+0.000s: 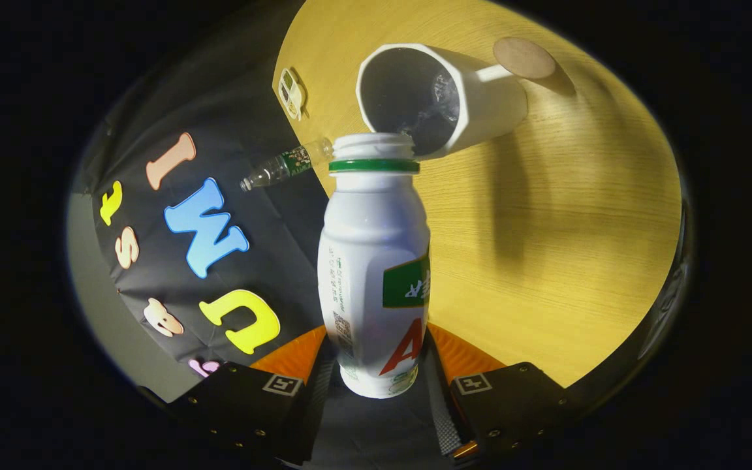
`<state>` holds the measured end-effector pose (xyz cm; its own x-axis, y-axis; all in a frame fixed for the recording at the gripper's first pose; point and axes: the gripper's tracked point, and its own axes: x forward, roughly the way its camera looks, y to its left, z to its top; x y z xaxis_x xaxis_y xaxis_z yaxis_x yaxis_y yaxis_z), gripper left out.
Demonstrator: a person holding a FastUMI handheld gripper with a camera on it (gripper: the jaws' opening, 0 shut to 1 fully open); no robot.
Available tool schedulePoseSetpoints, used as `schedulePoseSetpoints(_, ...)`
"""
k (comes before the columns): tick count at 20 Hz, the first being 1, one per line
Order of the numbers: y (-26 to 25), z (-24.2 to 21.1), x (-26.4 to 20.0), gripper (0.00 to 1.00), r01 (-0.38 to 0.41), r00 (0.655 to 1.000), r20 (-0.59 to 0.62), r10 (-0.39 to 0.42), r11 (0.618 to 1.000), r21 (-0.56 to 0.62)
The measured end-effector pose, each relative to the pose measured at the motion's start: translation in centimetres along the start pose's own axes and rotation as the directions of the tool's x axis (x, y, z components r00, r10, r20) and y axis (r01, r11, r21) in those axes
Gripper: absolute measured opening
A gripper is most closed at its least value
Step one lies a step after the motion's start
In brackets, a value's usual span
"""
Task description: Take the bottle from table, then pour the juice into the cup, finally place the bottle on the coaster
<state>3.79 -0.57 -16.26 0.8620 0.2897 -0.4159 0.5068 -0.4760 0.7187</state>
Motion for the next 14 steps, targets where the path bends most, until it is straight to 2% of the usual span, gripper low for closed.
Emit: schedulePoseSetpoints(14, 1.5, -0.2, -0.4, 0.69, -0.003, 1.0, -0.021, 0.005, 0.996, 0.09)
